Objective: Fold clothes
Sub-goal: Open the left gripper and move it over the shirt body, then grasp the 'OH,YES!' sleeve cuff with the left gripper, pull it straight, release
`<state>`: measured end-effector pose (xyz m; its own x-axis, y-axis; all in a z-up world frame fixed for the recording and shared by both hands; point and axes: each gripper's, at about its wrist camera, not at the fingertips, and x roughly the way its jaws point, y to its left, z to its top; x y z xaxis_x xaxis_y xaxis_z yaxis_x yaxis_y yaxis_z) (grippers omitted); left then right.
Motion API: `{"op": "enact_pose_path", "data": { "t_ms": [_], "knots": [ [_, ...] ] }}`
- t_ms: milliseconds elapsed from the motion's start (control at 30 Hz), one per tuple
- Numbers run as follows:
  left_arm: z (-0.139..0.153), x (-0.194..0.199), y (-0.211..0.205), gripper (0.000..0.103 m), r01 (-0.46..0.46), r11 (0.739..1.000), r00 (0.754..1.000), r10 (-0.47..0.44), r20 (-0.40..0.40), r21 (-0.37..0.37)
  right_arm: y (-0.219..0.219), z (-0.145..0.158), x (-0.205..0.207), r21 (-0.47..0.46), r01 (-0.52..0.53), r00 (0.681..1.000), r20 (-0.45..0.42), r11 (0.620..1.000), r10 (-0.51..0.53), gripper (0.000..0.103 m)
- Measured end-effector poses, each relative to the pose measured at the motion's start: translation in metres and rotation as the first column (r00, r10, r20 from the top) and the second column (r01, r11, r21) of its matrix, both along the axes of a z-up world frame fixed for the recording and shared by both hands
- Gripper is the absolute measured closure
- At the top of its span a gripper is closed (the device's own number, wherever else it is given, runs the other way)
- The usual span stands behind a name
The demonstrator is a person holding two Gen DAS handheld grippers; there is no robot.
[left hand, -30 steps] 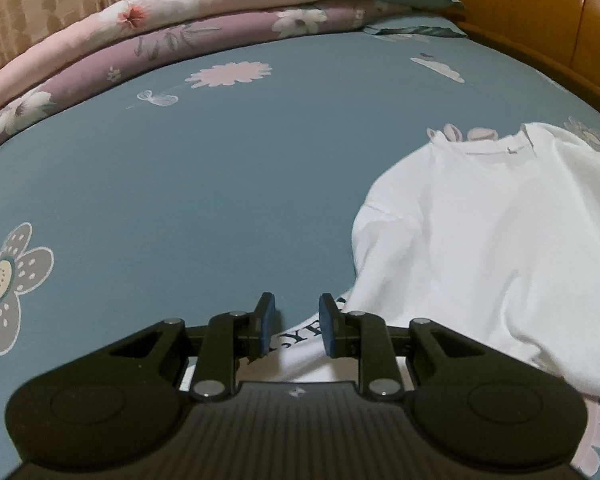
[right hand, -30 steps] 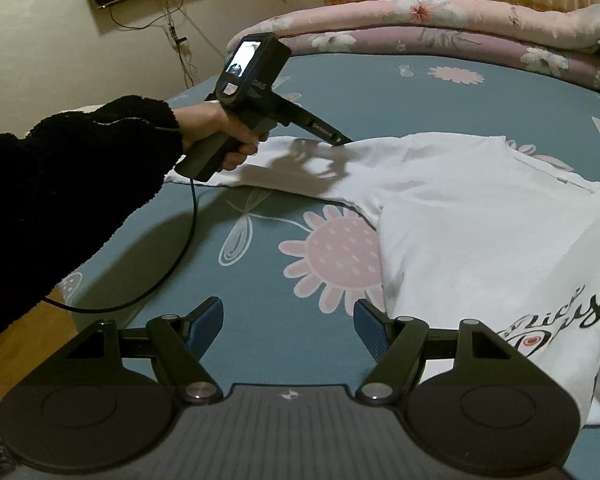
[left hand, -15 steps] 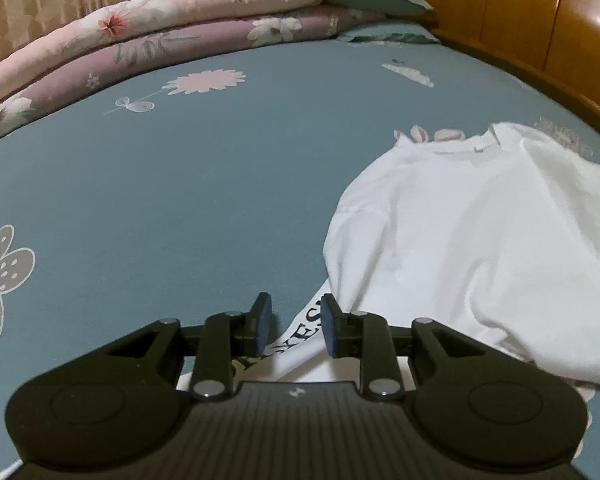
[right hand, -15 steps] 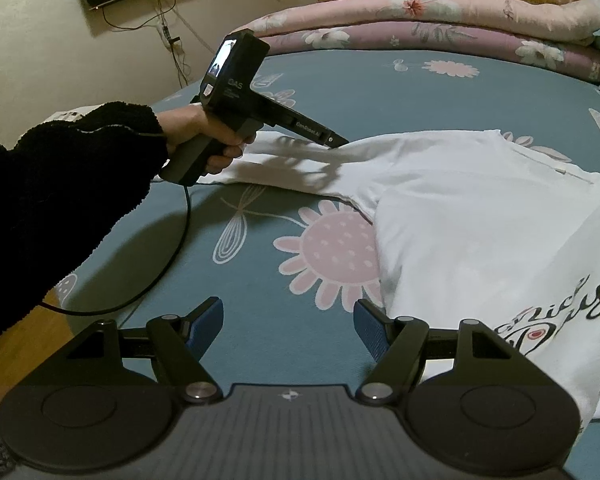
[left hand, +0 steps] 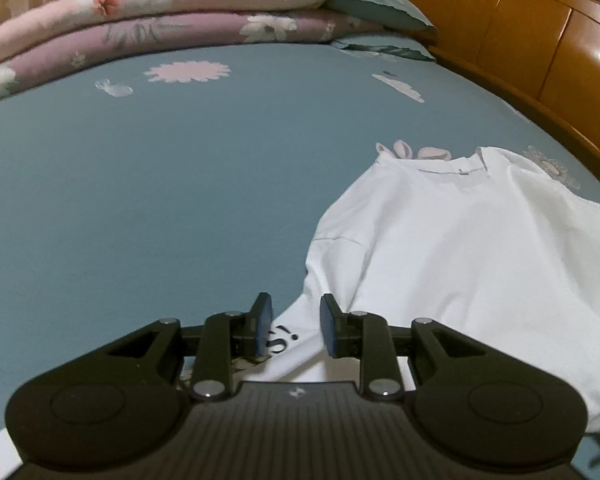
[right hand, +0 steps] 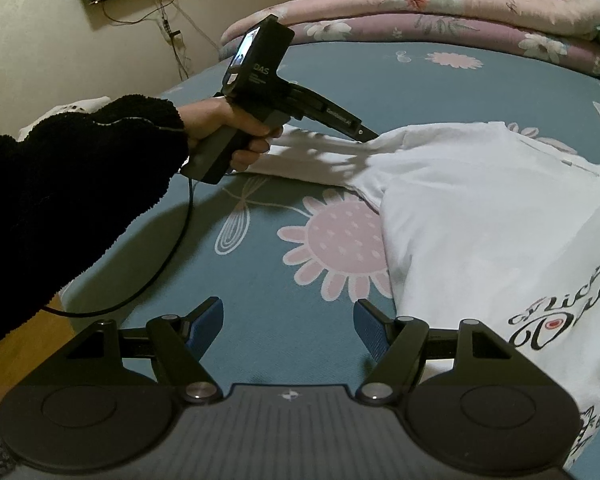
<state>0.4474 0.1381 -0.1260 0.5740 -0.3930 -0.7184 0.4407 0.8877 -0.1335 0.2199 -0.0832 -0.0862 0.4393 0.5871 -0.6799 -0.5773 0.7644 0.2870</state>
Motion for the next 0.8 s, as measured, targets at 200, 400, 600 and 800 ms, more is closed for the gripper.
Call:
{"op": "enact_pose_path", "data": {
  "t_ms": [200, 400, 600, 800],
  "knots": [
    [-0.003, 0.017, 0.003, 0.077, -0.053, 0.988, 0.997, 0.045, -0.06, -0.143, 0.004, -0.002, -0.001, -0.004, -0.006, 1.0, -0.009, 1.0, 0.006, 0.027],
    [-0.01, 0.007, -0.015, 0.077, 0.008, 1.0, 1.0, -0.008, -0.021, -0.028, 0.005, -0.002, -0.003, -0.021, -0.01, 1.0, 0.004, 1.0, 0.01, 0.027],
    [-0.003, -0.008, -0.037, 0.099, 0.057, 0.992, 0.998, -0.06, 0.015, 0.115, 0.005, -0.002, -0.002, -0.014, -0.003, 1.0, 0.0, 1.0, 0.003, 0.027],
    [0.018, 0.0, -0.034, 0.103, -0.022, 0.991, 0.994, 0.007, 0.11, 0.129, 0.003, 0.005, -0.002, -0.005, 0.005, 1.0, 0.024, 1.0, -0.005, 0.027]
  ]
}}
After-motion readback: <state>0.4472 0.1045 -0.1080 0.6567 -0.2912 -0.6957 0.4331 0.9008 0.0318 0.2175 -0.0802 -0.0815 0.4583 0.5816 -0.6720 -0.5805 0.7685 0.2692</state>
